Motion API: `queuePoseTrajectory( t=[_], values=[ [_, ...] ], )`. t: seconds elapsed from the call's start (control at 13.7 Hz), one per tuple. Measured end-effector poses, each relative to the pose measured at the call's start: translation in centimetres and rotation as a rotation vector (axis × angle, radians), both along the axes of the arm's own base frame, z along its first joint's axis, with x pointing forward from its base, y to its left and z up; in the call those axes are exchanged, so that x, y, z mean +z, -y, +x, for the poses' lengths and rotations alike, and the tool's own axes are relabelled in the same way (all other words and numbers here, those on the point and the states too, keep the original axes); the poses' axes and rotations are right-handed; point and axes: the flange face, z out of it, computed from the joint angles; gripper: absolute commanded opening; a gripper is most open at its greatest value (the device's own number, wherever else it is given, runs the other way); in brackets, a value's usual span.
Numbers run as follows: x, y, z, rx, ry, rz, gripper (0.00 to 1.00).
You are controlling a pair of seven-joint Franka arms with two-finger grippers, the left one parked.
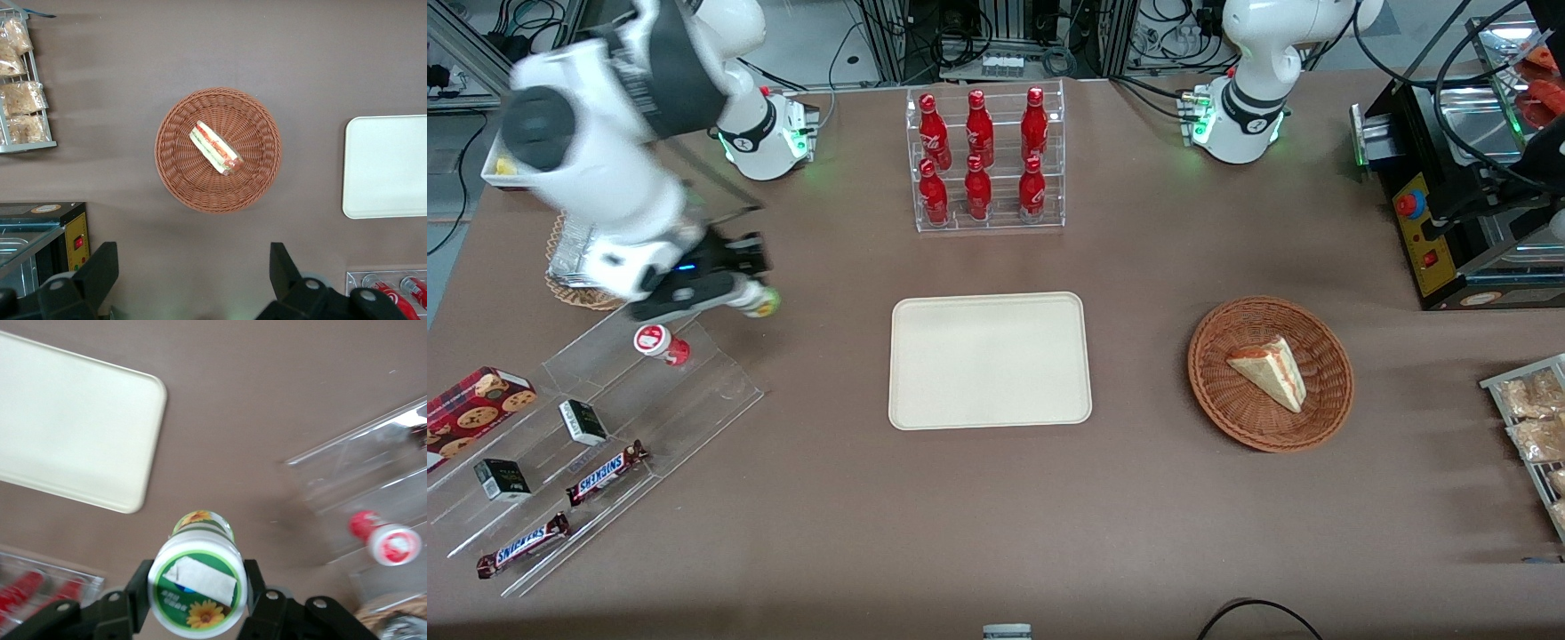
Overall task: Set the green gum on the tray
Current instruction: 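Lift the gum container and carry it over the cream tray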
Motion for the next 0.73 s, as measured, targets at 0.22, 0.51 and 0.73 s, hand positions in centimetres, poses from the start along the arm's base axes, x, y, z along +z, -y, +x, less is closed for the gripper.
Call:
queuePoseTrajectory(
  t=[0.22,0.51,0.73],
  values=[
    [-2.7,-7.8,0.0,-0.11,-0.008,-0.021,0.0],
    [-9.7,-15.7,0.9,-0.203,0.025,-0.012,0.0],
    [-15.3,-19.6,0.9,-0.235,0.053,0.008,0.0]
  ],
)
